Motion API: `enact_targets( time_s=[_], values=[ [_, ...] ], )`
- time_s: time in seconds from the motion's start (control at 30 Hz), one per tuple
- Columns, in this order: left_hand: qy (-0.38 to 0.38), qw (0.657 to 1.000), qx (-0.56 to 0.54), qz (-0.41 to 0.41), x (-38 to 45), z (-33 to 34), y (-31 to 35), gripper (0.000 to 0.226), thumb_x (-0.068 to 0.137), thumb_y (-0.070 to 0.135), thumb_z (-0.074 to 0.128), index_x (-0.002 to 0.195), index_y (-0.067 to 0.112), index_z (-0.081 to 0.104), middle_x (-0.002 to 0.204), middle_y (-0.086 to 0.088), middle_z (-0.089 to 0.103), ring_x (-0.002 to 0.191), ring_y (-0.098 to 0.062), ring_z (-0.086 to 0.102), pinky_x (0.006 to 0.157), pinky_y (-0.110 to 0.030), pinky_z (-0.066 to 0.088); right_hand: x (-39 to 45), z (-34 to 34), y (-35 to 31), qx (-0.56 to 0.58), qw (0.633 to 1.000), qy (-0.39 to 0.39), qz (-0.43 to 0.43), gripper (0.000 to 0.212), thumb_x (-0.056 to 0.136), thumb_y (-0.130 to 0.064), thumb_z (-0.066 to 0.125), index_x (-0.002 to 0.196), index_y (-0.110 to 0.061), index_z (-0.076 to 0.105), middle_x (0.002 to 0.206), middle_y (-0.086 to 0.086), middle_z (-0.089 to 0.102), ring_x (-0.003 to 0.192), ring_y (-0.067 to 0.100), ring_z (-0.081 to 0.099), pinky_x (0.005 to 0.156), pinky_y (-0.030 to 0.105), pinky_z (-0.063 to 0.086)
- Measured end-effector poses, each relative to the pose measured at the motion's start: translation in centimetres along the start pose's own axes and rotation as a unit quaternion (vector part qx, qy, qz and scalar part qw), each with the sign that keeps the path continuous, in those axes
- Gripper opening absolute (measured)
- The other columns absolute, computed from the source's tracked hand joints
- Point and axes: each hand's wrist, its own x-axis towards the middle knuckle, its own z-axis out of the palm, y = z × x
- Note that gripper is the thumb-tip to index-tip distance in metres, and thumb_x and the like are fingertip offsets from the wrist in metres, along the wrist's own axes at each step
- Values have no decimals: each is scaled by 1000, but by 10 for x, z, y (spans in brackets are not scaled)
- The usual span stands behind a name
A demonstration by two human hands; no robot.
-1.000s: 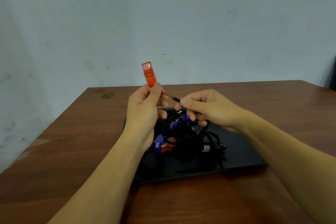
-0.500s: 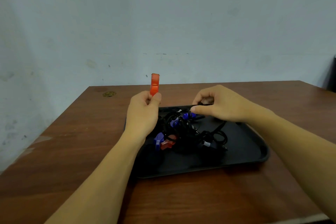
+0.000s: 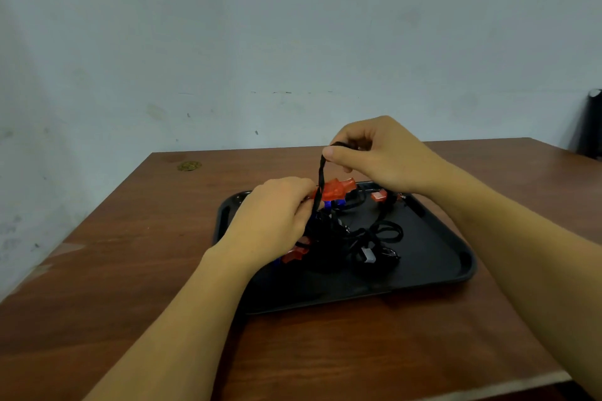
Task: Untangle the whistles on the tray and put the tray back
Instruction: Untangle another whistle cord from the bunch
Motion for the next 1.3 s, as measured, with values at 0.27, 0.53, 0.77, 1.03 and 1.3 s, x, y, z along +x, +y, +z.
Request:
enact_targets(
  time_s=[0.27,0.53,0.77,1.03,1.3],
  values=[
    [58,995,-70,33,-1,0,-2,16,102,27,55,92,17,64,79,5,56,76,-14,51,70,-32,43,-2,13,24,142,982,26,119,33,97,-44,61,87,-17,77,66,10,60,56,13,48,53,23,39],
    [68,995,-72,-18,0,0,-6,18,100,21,56,82,19,58,79,5,49,74,-15,49,66,-34,39,2,24,27,119,987,64,87,23,103,-34,53,92,-27,73,79,-9,70,68,10,61,70,23,51],
    [41,995,-92,-14,-1,1,-5,11,96,14,58,85,18,60,84,-4,53,78,-17,50,70,-34,40,1,38,8,55,996,-66,-29,20,102,-25,55,104,-26,75,99,-15,74,96,2,68,91,25,52],
    [67,990,-120,-8,-1,3,-5,8,97,19,60,90,22,63,94,7,45,87,-6,47,72,-10,35,-1,41,18,85,995,-42,22,36,103,-41,50,81,-18,68,58,0,57,49,9,54,57,22,47],
    [22,991,-128,-12,-3,6,0,33,96,14,56,73,32,42,76,11,45,69,-3,44,60,-17,30,0,51,25,-28,999,-3,-36,38,105,-40,45,71,-23,51,65,-6,51,60,10,45,62,40,42]
  ],
)
